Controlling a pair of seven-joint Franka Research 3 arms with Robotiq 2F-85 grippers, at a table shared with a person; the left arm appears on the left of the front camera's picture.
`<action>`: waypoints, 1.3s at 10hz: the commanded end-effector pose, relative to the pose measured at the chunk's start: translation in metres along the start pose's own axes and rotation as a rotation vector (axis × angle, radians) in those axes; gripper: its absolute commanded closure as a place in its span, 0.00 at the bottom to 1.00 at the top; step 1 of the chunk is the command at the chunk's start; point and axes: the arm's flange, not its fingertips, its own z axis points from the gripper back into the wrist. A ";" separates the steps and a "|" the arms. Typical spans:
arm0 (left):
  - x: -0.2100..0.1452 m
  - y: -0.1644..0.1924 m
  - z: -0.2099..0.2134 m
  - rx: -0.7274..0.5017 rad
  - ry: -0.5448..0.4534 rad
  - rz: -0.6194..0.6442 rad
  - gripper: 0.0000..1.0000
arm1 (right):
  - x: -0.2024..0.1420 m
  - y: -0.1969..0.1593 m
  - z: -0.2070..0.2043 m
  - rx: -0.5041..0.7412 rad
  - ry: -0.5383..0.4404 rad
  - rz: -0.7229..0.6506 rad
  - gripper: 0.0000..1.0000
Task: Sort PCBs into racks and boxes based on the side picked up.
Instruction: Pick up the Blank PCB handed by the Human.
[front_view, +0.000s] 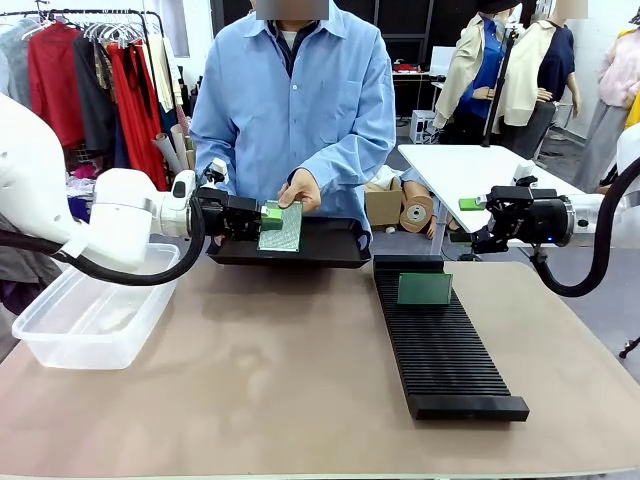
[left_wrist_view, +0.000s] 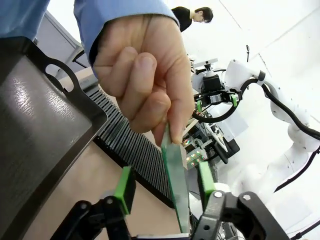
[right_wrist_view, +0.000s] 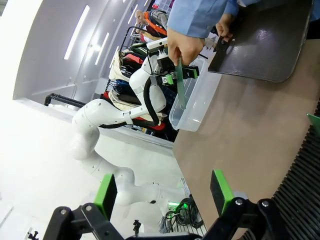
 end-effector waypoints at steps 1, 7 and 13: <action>-0.007 -0.003 -0.004 0.004 -0.025 -0.025 0.87 | 0.000 0.002 -0.001 0.006 0.001 0.002 0.00; -0.006 -0.004 -0.002 0.002 -0.025 -0.002 1.00 | 0.000 0.002 -0.001 0.006 0.001 0.002 0.00; 0.000 0.000 -0.001 0.001 0.001 0.001 1.00 | 0.000 0.002 -0.001 0.006 0.001 0.002 0.00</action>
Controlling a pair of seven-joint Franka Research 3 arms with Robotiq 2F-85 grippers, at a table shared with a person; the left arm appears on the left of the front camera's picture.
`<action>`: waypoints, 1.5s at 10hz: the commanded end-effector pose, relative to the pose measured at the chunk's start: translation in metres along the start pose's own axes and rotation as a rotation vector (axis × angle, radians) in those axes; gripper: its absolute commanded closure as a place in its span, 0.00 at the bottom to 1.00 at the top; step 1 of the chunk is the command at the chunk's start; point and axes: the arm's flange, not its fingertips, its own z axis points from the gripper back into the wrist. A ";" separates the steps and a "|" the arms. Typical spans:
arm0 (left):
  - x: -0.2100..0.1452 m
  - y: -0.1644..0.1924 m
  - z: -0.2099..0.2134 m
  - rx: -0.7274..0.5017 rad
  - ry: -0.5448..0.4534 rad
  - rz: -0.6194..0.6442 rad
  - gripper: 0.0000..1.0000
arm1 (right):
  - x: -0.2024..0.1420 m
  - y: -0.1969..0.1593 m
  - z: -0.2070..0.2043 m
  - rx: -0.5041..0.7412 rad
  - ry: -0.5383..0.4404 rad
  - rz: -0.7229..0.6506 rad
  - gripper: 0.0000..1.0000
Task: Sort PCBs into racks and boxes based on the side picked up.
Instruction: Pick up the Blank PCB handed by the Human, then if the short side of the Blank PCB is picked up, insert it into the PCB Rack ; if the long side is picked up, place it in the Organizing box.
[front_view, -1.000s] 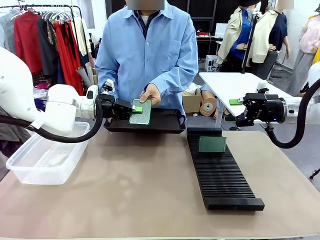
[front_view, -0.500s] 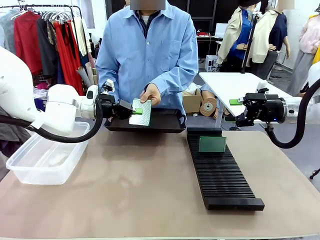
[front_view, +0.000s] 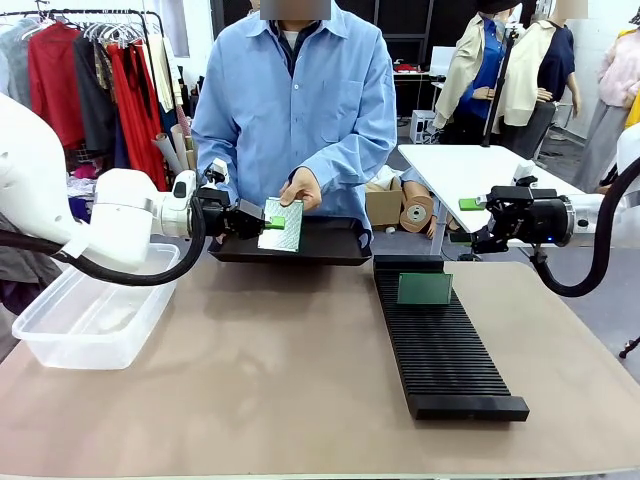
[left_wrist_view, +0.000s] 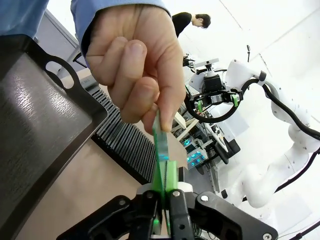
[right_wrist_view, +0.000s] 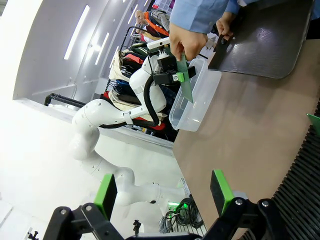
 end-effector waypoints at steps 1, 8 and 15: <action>0.000 -0.001 0.000 -0.003 0.001 -0.001 1.00 | 0.000 0.002 -0.001 0.006 0.001 0.002 0.00; 0.000 -0.001 0.000 -0.003 0.001 -0.001 1.00 | 0.000 0.002 -0.001 0.006 0.001 0.002 0.00; 0.000 -0.001 0.000 -0.003 0.001 -0.001 1.00 | 0.000 0.002 -0.001 0.006 0.001 0.002 0.00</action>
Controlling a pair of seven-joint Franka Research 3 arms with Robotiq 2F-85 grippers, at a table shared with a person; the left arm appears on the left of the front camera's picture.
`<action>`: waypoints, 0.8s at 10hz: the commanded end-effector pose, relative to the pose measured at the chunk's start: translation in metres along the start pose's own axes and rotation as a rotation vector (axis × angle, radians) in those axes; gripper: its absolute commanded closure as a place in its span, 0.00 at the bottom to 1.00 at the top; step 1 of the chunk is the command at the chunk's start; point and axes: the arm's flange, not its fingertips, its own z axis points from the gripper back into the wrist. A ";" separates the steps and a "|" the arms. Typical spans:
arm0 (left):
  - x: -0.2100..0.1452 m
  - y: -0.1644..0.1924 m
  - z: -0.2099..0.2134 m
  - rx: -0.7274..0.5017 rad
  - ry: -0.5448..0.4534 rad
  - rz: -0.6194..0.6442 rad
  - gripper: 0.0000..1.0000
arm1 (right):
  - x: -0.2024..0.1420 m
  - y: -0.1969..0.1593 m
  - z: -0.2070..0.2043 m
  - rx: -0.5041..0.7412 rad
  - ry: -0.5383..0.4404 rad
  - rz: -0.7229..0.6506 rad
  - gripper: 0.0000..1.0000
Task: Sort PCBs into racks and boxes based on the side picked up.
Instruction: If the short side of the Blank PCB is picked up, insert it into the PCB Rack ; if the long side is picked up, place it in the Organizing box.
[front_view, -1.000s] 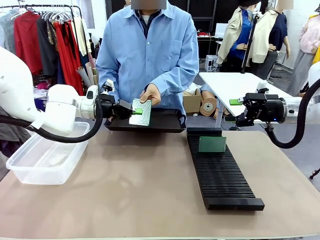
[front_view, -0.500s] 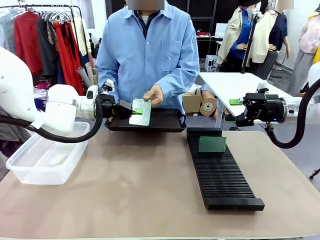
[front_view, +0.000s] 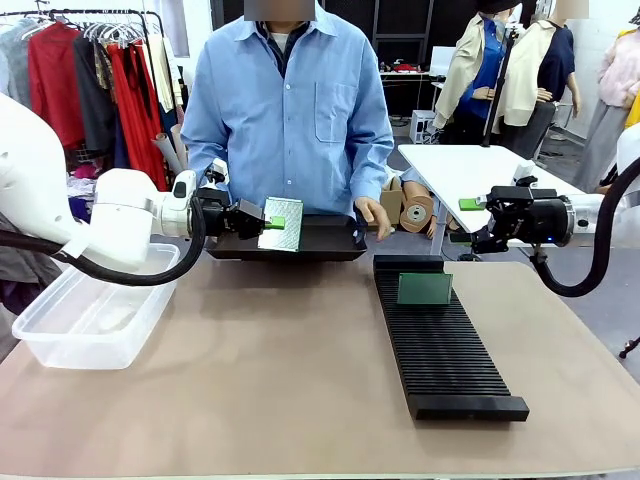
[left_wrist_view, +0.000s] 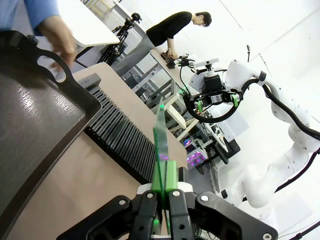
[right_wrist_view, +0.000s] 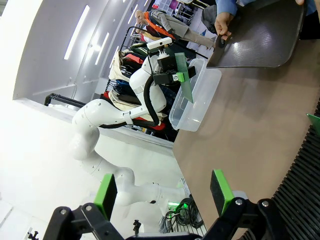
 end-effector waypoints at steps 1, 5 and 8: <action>0.000 0.000 0.000 -0.003 0.000 -0.001 1.00 | 0.000 0.002 -0.001 0.006 0.001 0.002 0.00; 0.000 0.000 0.000 -0.003 0.000 -0.001 1.00 | 0.000 0.002 -0.001 0.006 0.001 0.002 0.00; 0.000 0.000 0.000 -0.003 0.000 -0.001 1.00 | 0.000 0.002 -0.001 0.006 0.001 0.002 0.00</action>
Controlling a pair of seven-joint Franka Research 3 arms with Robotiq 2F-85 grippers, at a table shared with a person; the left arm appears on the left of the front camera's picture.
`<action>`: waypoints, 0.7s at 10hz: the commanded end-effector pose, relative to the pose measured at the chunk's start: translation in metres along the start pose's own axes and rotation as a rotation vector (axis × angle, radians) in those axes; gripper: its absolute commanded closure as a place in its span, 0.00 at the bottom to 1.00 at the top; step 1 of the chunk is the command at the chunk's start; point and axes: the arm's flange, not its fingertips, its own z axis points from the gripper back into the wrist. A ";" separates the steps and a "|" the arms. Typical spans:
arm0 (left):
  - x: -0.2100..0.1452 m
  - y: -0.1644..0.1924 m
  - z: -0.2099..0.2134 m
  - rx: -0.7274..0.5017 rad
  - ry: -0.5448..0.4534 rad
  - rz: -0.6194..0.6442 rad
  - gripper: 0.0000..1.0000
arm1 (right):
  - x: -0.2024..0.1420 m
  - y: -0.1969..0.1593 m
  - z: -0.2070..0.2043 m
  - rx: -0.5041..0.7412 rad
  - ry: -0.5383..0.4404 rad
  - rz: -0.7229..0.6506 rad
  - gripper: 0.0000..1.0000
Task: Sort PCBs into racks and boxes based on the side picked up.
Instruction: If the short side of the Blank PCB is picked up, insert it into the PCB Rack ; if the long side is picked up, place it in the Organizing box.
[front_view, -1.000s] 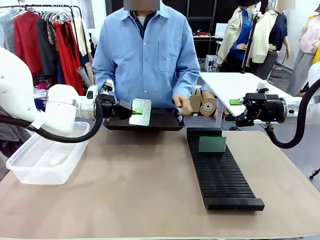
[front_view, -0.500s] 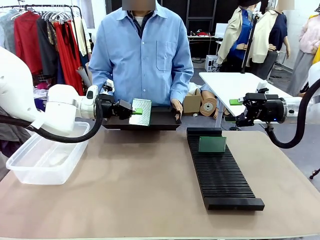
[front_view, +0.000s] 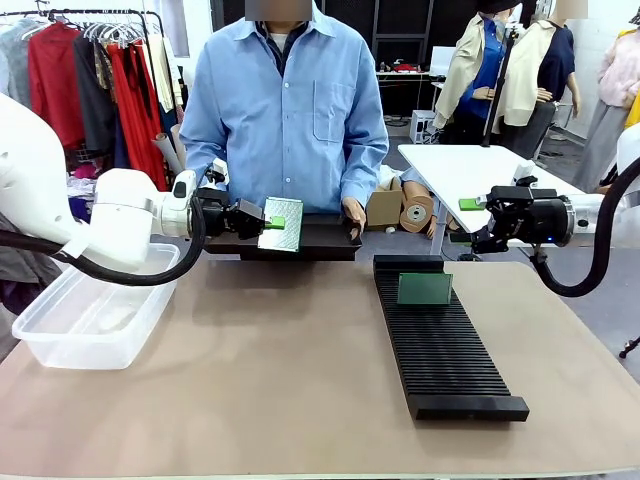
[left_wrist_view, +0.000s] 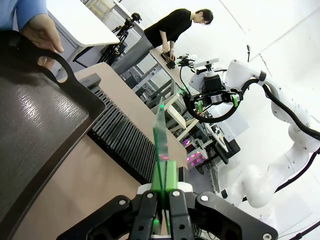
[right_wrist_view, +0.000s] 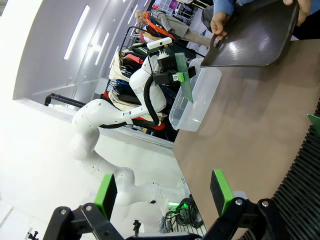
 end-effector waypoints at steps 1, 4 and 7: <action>0.000 0.000 0.000 -0.003 0.000 -0.001 1.00 | 0.000 0.002 -0.001 0.006 0.001 0.002 0.00; 0.008 -0.013 0.012 0.037 0.028 0.012 1.00 | 0.000 0.002 -0.001 0.006 0.001 0.002 0.00; 0.025 -0.049 0.063 0.153 0.203 0.134 1.00 | 0.000 0.002 -0.001 0.006 0.001 0.002 0.00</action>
